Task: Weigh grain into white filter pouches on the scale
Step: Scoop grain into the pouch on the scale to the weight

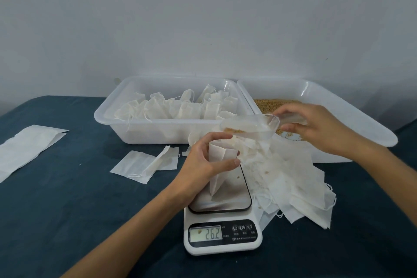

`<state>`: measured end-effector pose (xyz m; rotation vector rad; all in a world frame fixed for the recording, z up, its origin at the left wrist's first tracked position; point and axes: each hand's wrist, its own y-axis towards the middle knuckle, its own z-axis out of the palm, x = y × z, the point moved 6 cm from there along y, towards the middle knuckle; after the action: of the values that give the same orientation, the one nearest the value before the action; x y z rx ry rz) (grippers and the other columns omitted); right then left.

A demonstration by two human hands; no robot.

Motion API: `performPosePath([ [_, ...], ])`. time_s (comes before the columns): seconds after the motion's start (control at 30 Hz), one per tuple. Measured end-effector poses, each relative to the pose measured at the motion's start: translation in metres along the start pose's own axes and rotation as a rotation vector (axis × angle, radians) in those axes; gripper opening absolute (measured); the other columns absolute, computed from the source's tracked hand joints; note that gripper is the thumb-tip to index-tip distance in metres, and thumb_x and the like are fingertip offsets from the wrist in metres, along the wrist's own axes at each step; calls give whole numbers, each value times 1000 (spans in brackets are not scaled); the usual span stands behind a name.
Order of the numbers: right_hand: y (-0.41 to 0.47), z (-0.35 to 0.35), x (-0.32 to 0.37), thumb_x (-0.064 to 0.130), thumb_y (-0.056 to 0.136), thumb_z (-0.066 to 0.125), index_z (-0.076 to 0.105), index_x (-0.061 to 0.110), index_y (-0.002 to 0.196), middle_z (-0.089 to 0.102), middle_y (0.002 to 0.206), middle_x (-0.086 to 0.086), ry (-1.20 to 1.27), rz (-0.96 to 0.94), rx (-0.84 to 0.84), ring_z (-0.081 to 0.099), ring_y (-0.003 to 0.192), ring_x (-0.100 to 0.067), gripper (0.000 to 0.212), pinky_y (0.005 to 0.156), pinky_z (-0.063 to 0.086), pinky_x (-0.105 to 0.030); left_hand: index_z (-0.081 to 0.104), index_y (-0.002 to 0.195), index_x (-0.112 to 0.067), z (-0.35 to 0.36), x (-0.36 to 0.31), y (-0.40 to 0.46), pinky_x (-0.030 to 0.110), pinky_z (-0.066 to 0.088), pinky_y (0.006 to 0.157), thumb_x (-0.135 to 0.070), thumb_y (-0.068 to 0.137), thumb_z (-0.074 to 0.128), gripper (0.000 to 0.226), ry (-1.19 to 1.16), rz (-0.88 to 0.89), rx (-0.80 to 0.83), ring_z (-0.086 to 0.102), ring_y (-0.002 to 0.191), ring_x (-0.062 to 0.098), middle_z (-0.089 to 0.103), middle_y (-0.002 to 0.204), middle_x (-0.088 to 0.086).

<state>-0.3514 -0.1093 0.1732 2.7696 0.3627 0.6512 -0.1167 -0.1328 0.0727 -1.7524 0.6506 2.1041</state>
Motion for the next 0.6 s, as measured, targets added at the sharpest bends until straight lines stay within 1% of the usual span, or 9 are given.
performPosePath([
  [0.07, 1, 0, -19, 9, 94, 68, 68, 24, 110, 68, 110, 22, 81, 72, -8, 57, 104, 18, 22, 82, 40, -1, 66, 128, -27, -1, 2, 0, 24, 56, 87, -10, 84, 86, 51, 45, 1, -3, 74, 107, 25, 79, 112, 8],
  [0.13, 4, -3, -48, 12, 96, 67, 67, 19, 115, 68, 116, 14, 84, 190, -50, 59, 107, 9, 20, 82, 42, -5, 66, 129, -25, -3, 4, 1, 24, 56, 87, -6, 89, 81, 47, 64, 3, 0, 74, 109, 23, 79, 112, 6],
  [0.2, 4, -5, -80, 16, 96, 67, 64, 14, 123, 65, 119, 6, 21, 350, -100, 58, 109, -8, 27, 87, 41, -20, 67, 128, -25, -4, 4, 2, 24, 57, 87, -6, 92, 78, 43, 76, 6, -4, 75, 109, 21, 79, 112, 5],
  [0.27, 2, -6, -110, 18, 97, 65, 60, 8, 127, 64, 121, -3, -82, 523, -101, 58, 111, -21, 31, 88, 41, -30, 68, 127, -26, -4, 4, 3, 23, 57, 86, -6, 92, 77, 42, 84, 15, -15, 75, 108, 20, 79, 111, 5],
  [0.33, 0, -3, -131, 19, 98, 65, 63, 4, 121, 66, 123, -11, -186, 662, -27, 61, 110, -28, 28, 89, 46, -35, 68, 127, -26, -4, 5, 3, 25, 58, 85, -7, 92, 77, 41, 93, 18, -22, 75, 108, 18, 79, 111, 5],
  [0.4, 2, 0, -143, 22, 96, 68, 69, 1, 115, 68, 120, -13, -270, 732, 72, 63, 108, -31, 28, 91, 50, -39, 69, 126, -25, -4, 6, 3, 25, 58, 84, -9, 93, 76, 37, 93, 13, -31, 75, 109, 17, 80, 111, 5],
  [0.5, 8, 4, -146, 25, 94, 70, 67, 4, 118, 68, 120, -14, -358, 760, 172, 62, 107, -30, 32, 93, 51, -39, 71, 122, -21, -4, 7, 4, 23, 57, 80, -14, 97, 72, 26, 104, 22, -37, 75, 106, 17, 80, 108, 5],
  [0.57, 12, 12, -147, 24, 94, 70, 66, 4, 122, 67, 121, -14, -401, 767, 246, 62, 106, -29, 35, 91, 51, -36, 74, 116, -19, -4, 7, 6, 25, 57, 81, -15, 103, 64, 17, 140, 45, -37, 75, 105, 19, 81, 106, 5],
  [0.6, 13, 15, -147, 21, 94, 69, 64, 3, 127, 66, 123, -14, -414, 771, 280, 61, 104, -28, 38, 89, 50, -35, 75, 113, -18, -4, 8, 6, 26, 57, 83, -15, 105, 60, 17, 161, 57, -37, 74, 104, 21, 81, 105, 5],
])
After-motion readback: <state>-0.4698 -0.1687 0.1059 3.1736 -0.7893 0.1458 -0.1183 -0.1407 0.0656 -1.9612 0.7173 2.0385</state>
